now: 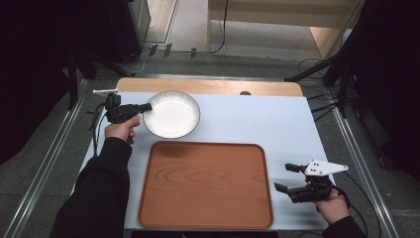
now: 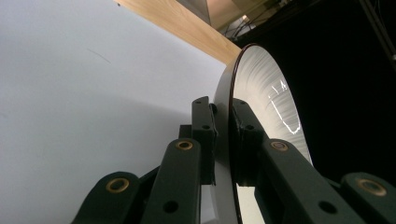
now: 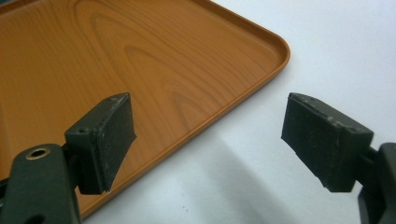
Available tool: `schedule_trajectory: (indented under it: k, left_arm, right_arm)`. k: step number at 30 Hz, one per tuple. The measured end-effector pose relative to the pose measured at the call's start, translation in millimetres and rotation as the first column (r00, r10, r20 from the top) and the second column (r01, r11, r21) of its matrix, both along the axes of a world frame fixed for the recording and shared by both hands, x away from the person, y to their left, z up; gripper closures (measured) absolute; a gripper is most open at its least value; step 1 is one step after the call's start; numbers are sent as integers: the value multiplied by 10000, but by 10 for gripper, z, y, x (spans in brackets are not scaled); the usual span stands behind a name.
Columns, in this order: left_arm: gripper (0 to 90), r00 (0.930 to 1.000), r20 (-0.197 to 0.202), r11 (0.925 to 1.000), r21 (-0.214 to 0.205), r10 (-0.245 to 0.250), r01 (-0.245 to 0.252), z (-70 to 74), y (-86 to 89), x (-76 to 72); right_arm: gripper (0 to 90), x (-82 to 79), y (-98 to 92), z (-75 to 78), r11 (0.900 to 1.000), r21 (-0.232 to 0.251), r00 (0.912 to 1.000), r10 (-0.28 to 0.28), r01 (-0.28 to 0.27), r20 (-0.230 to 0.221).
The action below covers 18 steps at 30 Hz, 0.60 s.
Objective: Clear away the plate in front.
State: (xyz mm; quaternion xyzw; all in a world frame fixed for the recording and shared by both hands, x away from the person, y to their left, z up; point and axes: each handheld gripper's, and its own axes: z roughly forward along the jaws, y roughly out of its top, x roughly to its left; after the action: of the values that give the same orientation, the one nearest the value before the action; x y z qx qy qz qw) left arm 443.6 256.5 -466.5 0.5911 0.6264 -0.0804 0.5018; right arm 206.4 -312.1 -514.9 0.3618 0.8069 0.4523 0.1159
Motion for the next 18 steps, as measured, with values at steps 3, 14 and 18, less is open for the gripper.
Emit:
schedule_trajectory:
  k: [3,14,18]
  left_arm:
    - [833,9999,-27,9998,-77,-163,163,1,-3,-50]
    - [831,9981,6,9968,-492,-624,623,-69,-21,-316]
    - [830,9968,-28,9961,-400,-794,793,-81,-6,-401]
  right_arm:
    - [179,1,1,2,10000,-3,10000,1,-1,8]
    - [178,4,9,3,10000,28,10000,-4,4,-9]
    - [178,1,11,8,10000,40,10000,-6,6,-16]
